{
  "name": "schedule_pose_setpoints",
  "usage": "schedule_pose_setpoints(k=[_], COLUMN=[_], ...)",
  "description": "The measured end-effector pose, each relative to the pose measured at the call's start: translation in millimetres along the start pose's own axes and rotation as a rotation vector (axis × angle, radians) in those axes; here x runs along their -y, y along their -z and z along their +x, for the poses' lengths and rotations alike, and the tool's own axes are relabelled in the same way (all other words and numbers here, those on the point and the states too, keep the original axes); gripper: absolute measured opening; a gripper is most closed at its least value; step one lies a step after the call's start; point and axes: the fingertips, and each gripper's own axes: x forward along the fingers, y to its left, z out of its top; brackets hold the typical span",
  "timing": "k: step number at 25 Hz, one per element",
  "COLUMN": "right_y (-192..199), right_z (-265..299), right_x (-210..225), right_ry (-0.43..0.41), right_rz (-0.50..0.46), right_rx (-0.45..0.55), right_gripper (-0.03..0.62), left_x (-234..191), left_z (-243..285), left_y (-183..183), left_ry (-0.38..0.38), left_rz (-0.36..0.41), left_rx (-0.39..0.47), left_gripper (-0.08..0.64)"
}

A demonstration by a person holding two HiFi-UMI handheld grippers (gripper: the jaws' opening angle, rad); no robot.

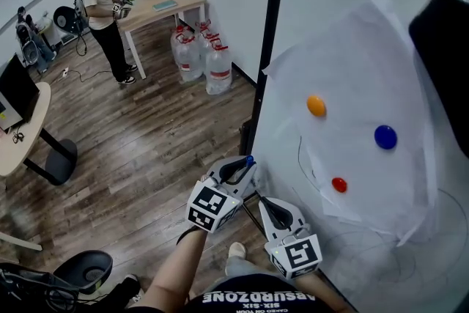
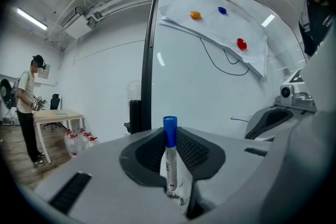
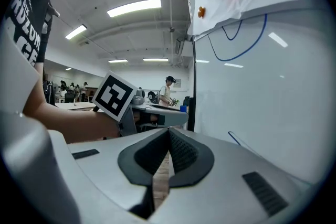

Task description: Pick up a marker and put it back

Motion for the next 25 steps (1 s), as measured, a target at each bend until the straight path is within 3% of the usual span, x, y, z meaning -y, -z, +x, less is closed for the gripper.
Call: schedule_pose_setpoints(k=[25], right_y=[5], right_z=[7], right_x=[-1], right_ry=[0.004], right_rz=[0.006], right_rx=[-0.027], right_gripper=[-0.002], left_x=[-9], left_z=[12], left_y=[57], left_ry=[0.023], left_rz=[-0.103], left_rx=[-0.090], left_gripper=[0.072])
